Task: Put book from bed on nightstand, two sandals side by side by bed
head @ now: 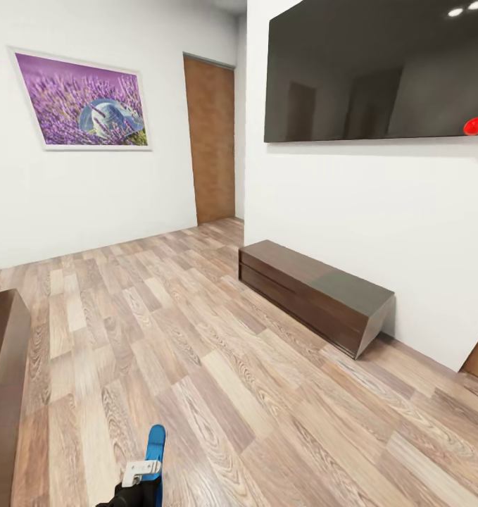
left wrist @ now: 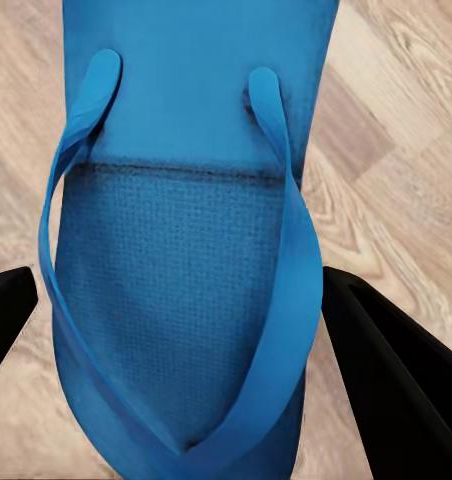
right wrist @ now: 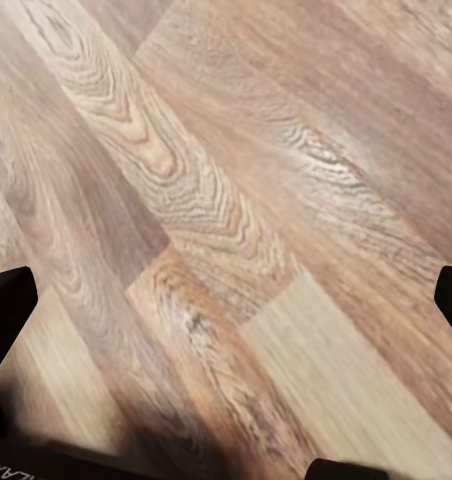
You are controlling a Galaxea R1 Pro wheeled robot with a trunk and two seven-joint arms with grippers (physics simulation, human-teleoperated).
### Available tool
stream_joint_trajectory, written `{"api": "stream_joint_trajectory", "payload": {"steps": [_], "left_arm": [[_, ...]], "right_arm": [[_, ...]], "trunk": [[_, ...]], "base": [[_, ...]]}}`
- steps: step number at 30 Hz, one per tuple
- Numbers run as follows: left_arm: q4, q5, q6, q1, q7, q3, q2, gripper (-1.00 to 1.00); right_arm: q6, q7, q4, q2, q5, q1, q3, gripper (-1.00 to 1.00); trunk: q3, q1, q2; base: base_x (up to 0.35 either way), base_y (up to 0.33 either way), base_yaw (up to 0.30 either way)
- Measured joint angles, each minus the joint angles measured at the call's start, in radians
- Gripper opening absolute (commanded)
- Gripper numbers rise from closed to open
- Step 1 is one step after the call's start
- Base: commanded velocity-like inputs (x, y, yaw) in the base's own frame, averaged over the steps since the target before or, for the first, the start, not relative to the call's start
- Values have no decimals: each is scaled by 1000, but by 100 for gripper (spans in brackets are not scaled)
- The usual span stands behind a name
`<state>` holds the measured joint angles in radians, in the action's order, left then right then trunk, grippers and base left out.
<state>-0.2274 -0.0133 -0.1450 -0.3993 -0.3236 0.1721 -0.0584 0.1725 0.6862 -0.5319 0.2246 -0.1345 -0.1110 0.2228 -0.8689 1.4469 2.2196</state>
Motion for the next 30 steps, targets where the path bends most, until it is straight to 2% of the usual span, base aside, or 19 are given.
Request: {"api": "stream_joint_trajectory", "payload": {"steps": [11,19,30], "left_arm": [[20,-3,-1,0,0,0,0,-100],[21,-3,-1,0,0,0,1,-100],[21,-3,-1,0,0,0,2,-100]], "right_arm": [[0,0,0,0,0,0,0,100],[0,0,0,0,0,0,0,100],[-1,0,0,0,0,0,0,100]], "trunk": [[0,0,0],[-1,0,0],[-15,0,0]], "base": [[0,0,240],[0,0,15],[0,0,-30]]}}
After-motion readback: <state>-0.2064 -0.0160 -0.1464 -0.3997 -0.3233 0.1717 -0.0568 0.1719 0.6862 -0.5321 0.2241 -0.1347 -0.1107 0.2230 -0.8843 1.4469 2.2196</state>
